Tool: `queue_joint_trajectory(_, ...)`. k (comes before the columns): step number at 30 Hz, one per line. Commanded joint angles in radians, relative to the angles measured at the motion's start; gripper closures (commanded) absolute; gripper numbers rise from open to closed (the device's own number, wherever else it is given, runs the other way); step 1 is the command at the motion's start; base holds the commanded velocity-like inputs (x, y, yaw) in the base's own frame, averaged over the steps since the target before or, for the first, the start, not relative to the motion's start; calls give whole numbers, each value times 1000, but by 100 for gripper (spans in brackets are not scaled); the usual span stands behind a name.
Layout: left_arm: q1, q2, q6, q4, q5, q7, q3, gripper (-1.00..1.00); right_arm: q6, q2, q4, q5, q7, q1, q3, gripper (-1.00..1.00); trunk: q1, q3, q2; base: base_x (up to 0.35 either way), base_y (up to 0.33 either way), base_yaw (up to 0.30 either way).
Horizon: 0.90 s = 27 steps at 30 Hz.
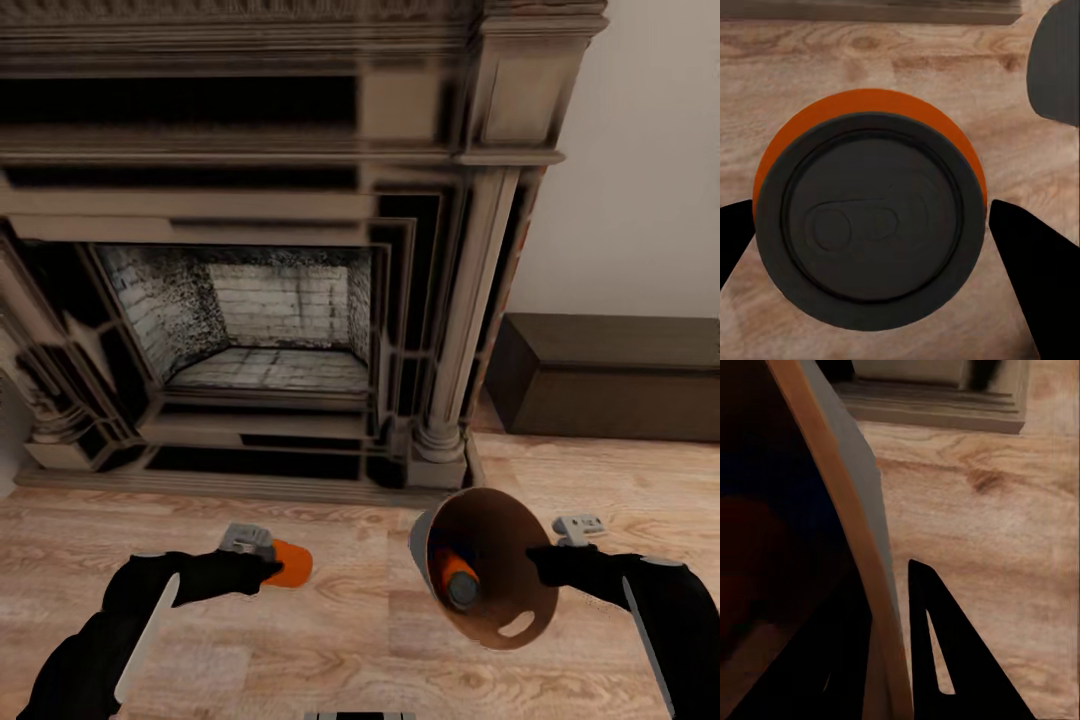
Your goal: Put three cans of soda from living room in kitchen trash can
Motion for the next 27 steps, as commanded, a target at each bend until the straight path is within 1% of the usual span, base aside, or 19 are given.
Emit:
queue_joint_trajectory(1,1,0,30,-36,-9,-30,1,100,62,-9,1,-97,6,-21,24,100,0,4,0,0,0,0)
queue_joint_trajectory(2,1,1,58,-63,-9,-67,2,100,93,-18,3,-95,6,-39,45,100,-1,8,0,0,0,0)
queue_joint_trajectory(4,2,4,105,-106,-9,-147,3,100,106,-29,8,-92,5,-66,84,100,-2,16,1,0,0,0)
queue_joint_trajectory(5,2,7,114,-115,-9,-166,3,100,106,-31,11,-92,4,-72,91,100,-2,20,1,0,0,0)
queue_joint_trajectory(6,3,23,134,-134,-8,-223,4,100,106,-34,31,-87,2,-94,108,100,-3,23,1,0,0,0)
queue_joint_trajectory(9,3,40,145,-145,-8,-288,13,100,106,-35,59,-66,1,-117,122,100,-4,35,2,0,0,0)
queue_joint_trajectory(10,3,47,149,-149,-8,-342,36,100,106,-35,80,-48,1,-131,129,100,-5,39,2,0,0,0)
queue_joint_trajectory(11,3,50,152,-150,-8,-371,53,100,106,-35,90,-41,1,-136,131,100,-5,43,3,0,0,0)
queue_joint_trajectory(12,3,54,154,-152,-7,-435,88,100,106,-35,110,-30,1,-145,134,100,-5,47,3,0,0,0)
queue_joint_trajectory(13,3,55,154,-153,-8,-468,104,100,106,-35,119,-26,1,-148,135,100,-6,50,3,0,0,0)
queue_joint_trajectory(14,3,60,154,-154,-8,-533,128,100,106,-35,136,-19,2,-152,137,100,-6,54,3,0,0,0)
queue_joint_trajectory(16,3,69,154,-156,-8,-588,144,100,106,-34,149,-15,2,-155,139,100,-7,62,4,0,0,0)
queue_joint_trajectory(17,3,84,154,-159,-9,-645,158,100,106,-33,160,-11,1,-157,147,100,-8,66,4,0,0,0)
queue_joint_trajectory(18,3,90,154,-161,-9,-668,164,100,106,-33,168,-10,0,-158,157,100,-8,66,4,0,0,0)
queue_joint_trajectory(20,4,93,154,-162,-8,-683,168,100,106,-32,181,-9,-2,-159,165,100,-8,66,4,0,0,0)
queue_joint_trajectory(21,4,95,154,-164,-8,-696,171,100,106,-30,206,-8,-5,-159,174,100,-8,66,4,0,0,0)
queue_joint_trajectory(25,5,96,154,-167,-7,-707,169,100,106,-26,239,-6,-9,-160,181,100,-8,66,4,0,0,0)
queue_joint_trajectory(27,2,90,154,-182,-6,-728,165,100,106,-22,257,-7,-16,-171,188,100,-8,66,4,0,0,0)
